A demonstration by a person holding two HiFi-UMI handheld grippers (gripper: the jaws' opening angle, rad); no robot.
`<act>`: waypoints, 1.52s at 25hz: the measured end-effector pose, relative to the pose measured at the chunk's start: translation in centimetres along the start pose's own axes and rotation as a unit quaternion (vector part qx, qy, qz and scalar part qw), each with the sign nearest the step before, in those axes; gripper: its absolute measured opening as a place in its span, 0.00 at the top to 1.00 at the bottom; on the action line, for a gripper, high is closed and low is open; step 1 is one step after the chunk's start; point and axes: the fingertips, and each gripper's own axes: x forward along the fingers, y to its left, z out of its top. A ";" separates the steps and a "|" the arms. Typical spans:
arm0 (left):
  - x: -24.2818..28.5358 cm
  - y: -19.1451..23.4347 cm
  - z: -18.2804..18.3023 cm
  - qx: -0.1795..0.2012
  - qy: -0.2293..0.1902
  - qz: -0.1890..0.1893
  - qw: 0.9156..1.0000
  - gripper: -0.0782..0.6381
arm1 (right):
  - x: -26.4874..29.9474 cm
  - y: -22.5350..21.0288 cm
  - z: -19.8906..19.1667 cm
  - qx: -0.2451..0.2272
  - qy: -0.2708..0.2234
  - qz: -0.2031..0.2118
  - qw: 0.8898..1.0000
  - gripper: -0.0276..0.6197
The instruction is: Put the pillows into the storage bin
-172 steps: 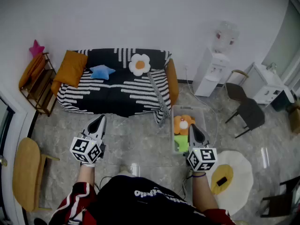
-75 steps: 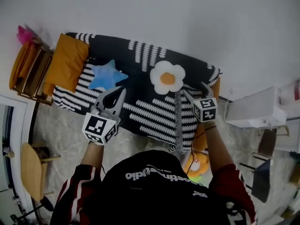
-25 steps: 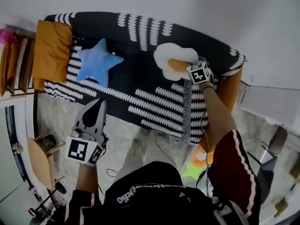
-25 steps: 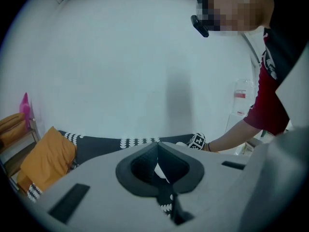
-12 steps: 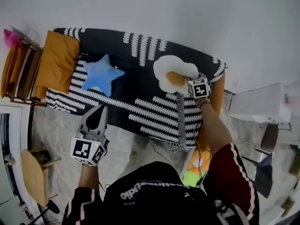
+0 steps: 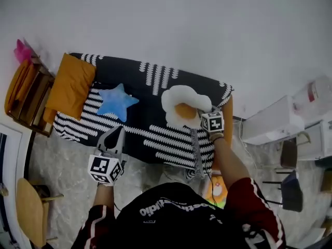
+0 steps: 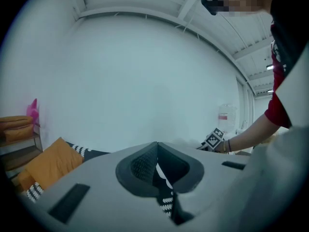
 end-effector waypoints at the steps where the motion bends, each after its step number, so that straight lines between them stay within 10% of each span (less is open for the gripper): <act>1: -0.7 -0.1 0.1 -0.001 -0.003 -0.001 1.000 0.89 | -1.3 0.9 0.1 0.002 -0.006 0.000 1.000 0.67; 20: -10.1 -4.7 2.4 0.009 -0.057 -0.076 0.995 0.89 | -24.2 13.6 0.5 0.137 -0.149 -0.009 0.979 0.68; 38: -6.8 -18.3 3.2 0.029 -0.058 -0.206 0.976 0.89 | -37.8 8.5 -6.0 0.197 -0.202 -0.081 0.956 0.68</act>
